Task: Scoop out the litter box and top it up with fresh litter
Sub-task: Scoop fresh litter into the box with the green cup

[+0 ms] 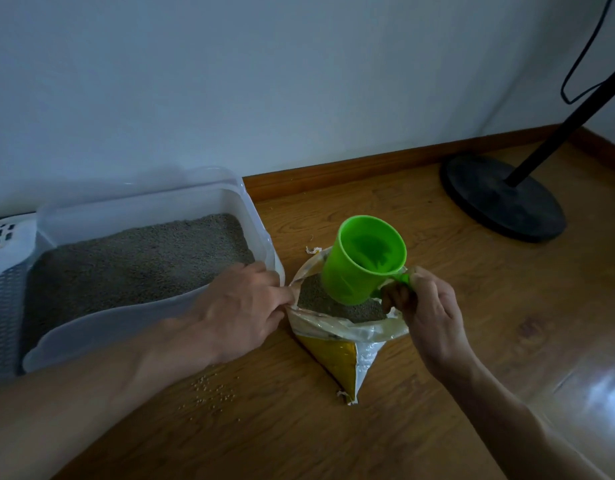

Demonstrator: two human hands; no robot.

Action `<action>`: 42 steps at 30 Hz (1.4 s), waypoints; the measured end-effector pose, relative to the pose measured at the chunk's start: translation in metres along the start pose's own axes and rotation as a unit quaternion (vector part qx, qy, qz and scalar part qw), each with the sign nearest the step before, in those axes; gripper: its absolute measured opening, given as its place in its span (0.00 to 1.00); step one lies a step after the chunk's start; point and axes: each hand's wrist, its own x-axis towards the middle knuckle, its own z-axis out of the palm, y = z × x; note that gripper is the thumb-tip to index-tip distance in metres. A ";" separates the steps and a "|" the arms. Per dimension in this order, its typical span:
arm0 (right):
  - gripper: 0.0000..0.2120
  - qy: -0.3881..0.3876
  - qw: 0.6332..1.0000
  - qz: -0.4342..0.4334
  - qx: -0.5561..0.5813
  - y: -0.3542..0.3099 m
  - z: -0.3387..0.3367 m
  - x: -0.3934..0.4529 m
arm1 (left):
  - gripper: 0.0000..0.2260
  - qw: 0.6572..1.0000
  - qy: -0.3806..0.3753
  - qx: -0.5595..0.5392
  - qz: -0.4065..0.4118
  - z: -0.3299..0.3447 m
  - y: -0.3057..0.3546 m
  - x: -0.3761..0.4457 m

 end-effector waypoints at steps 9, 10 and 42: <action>0.16 0.020 0.998 -0.030 0.050 -0.034 0.036 0.014 | 0.17 0.999 -0.005 0.006 -0.031 -0.021 -0.005 -0.014; 0.16 0.020 0.998 -0.031 0.049 -0.037 0.040 0.016 | 0.18 0.999 -0.006 0.003 -0.050 -0.025 -0.006 -0.016; 0.17 -0.102 0.930 -0.202 -0.290 -0.052 0.186 0.082 | 0.06 0.977 -0.055 -0.037 -0.205 -0.058 -0.077 -0.079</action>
